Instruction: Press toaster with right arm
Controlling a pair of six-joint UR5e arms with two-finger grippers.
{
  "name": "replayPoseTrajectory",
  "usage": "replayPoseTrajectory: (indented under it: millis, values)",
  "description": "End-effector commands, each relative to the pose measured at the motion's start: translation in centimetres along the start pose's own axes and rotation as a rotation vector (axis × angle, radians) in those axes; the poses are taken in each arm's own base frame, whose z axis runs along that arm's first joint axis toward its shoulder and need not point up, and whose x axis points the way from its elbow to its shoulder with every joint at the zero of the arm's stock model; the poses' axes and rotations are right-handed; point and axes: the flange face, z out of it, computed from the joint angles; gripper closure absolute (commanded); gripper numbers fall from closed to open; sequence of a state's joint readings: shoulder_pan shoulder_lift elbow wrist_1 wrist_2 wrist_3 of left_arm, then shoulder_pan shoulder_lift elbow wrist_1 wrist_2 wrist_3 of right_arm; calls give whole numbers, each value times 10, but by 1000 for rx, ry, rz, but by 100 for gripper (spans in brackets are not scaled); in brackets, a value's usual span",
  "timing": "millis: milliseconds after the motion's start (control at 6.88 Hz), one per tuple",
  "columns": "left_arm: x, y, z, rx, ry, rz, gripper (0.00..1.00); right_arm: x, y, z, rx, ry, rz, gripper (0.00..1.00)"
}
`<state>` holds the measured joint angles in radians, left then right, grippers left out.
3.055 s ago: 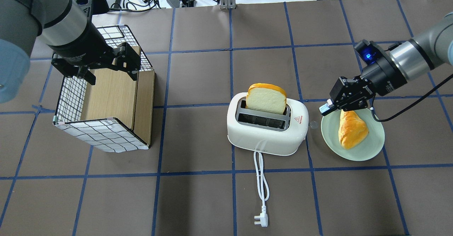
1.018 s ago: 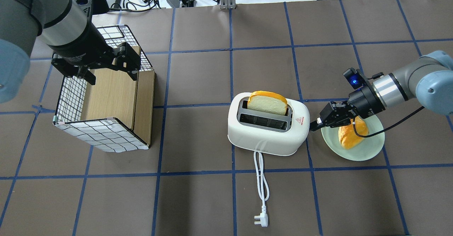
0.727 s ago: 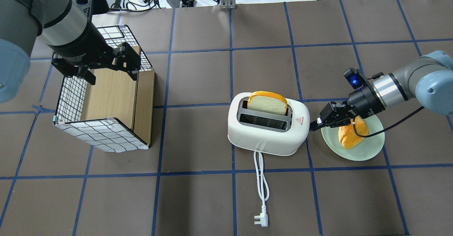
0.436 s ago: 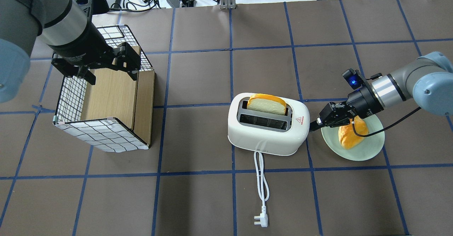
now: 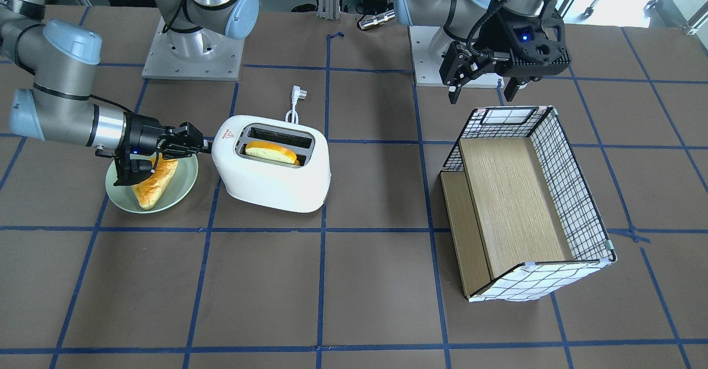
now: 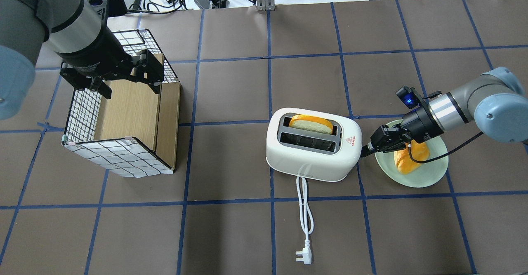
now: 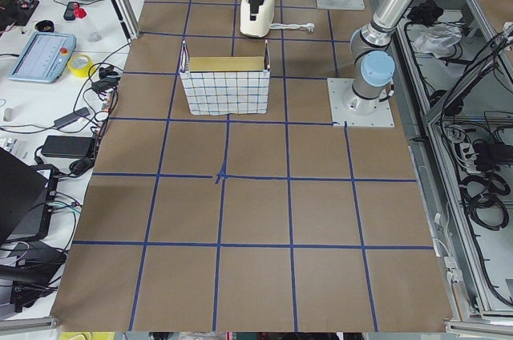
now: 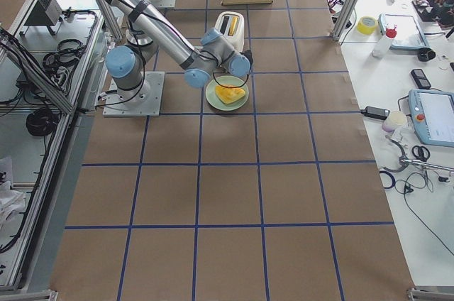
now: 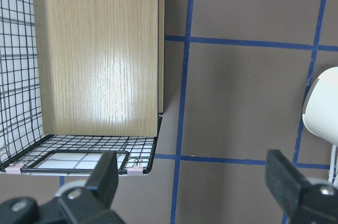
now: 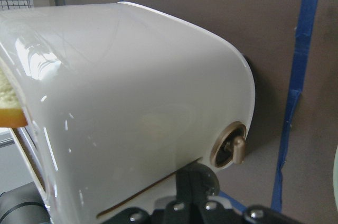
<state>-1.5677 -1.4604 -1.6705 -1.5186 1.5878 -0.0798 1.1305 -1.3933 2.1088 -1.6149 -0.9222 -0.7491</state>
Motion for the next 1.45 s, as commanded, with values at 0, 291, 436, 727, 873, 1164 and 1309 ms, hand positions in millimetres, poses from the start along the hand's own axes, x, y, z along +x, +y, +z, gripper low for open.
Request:
replayPoseTrajectory:
  millis: [0,291,436,727,873,1164,1309]
  values:
    - [0,0,0,0,0,0,0,-13,-2,-16,25,40,93,100]
    - [0,0,0,0,0,0,0,-58,2,-68,74,228,197,100]
    - [0,0,0,0,-1,0,0,-77,-2,-96,102,325,209,100]
    - [0,0,0,0,0,0,0,-156,-20,-143,98,594,172,100]
    - [0,0,0,0,0,0,0,-207,-27,-147,74,748,144,100]
    - [0,0,0,0,0,0,0,-273,-28,-132,126,817,158,61]
    - [0,0,0,0,0,0,0,-300,-30,-124,138,886,109,18]
